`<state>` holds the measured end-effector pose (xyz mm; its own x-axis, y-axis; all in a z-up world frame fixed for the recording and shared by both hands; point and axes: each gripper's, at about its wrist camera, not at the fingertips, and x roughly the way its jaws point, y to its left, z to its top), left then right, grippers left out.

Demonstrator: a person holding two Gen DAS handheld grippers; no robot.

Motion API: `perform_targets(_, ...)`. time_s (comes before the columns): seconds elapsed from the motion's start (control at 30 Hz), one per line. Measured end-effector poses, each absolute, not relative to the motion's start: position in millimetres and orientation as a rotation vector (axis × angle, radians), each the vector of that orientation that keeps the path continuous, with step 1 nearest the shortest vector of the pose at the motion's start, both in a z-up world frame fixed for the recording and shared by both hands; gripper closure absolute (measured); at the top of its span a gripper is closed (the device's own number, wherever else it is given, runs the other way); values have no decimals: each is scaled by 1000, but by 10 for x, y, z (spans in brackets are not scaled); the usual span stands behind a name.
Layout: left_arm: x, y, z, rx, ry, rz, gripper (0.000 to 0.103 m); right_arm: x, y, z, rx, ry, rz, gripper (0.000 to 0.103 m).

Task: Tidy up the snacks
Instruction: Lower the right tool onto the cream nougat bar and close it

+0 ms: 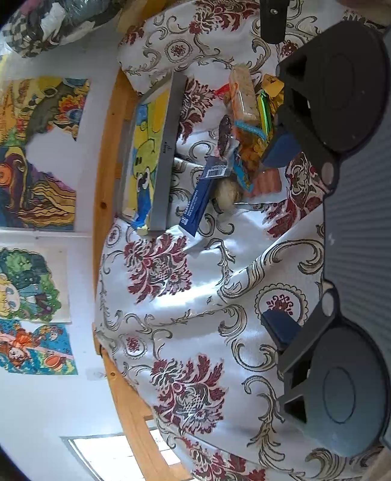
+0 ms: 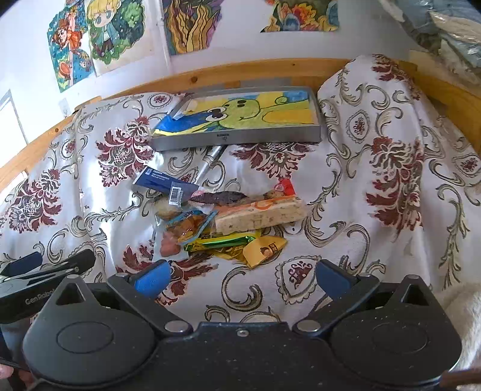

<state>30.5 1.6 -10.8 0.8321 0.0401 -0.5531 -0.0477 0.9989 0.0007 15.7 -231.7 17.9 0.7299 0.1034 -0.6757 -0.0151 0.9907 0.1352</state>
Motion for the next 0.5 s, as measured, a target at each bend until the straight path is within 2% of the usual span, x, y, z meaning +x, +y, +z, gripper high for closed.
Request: perform_targets(0.5,807,41,-285,10,700,-64,0,847,-2749,17,262,857,80,1)
